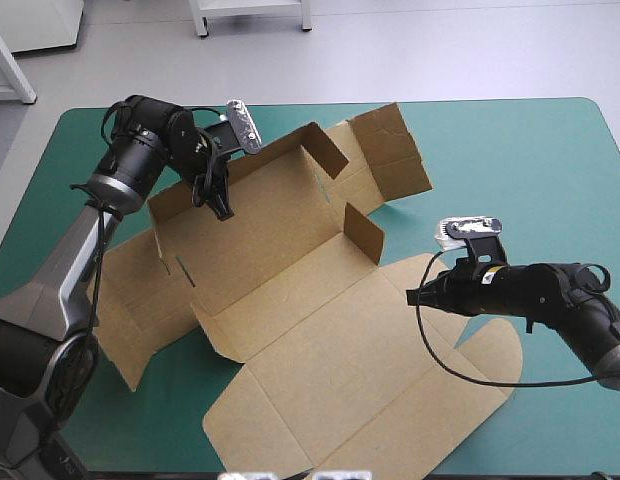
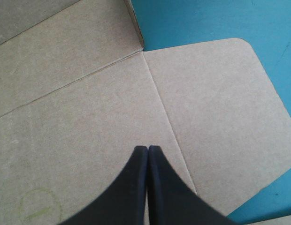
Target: Fold the box
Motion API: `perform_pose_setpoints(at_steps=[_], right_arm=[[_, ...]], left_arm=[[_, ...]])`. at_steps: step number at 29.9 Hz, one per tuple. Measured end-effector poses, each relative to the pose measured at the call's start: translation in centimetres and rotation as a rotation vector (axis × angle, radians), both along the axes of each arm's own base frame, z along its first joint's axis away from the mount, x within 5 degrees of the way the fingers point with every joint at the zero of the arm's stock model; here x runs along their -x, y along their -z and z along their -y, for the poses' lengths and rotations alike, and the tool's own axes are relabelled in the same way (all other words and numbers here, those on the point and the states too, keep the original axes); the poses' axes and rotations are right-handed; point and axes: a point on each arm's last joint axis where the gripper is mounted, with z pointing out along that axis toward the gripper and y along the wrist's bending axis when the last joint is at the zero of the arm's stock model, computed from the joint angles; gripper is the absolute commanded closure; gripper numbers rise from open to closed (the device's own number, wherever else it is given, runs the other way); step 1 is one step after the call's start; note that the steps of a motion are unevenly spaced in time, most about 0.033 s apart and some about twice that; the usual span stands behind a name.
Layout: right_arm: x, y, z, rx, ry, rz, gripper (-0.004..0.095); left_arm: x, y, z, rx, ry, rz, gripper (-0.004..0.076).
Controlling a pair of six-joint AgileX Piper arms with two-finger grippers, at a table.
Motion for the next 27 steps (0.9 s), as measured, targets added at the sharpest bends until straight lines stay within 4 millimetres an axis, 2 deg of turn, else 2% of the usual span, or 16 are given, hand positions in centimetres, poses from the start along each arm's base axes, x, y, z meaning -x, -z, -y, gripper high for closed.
perform_pose_setpoints(at_steps=[9, 14, 22, 27], right_arm=[[-0.5, -1.4, -0.2, -0.01, -0.005, 0.041, 0.0927], [-0.9, -1.3, -0.3, 0.004, -0.013, 0.019, 0.0927], [-2.7, -1.8, -0.9, 0.023, -0.035, 0.025, 0.0927], [-3.7, -2.9, -1.3, 0.031, -0.062, 0.048, 0.0926]], left_arm=[[0.6, -0.2, 2.5, -0.011, 0.075, 0.049, 0.0732], [1.2, -0.4, 3.1, -0.033, 0.092, 0.078, 0.0732], [3.9, 0.4, 2.8, -0.086, 0.09, 0.179, 0.0732], [6.1, 1.0, 3.9, -0.125, 0.14, 0.249, 0.0732]])
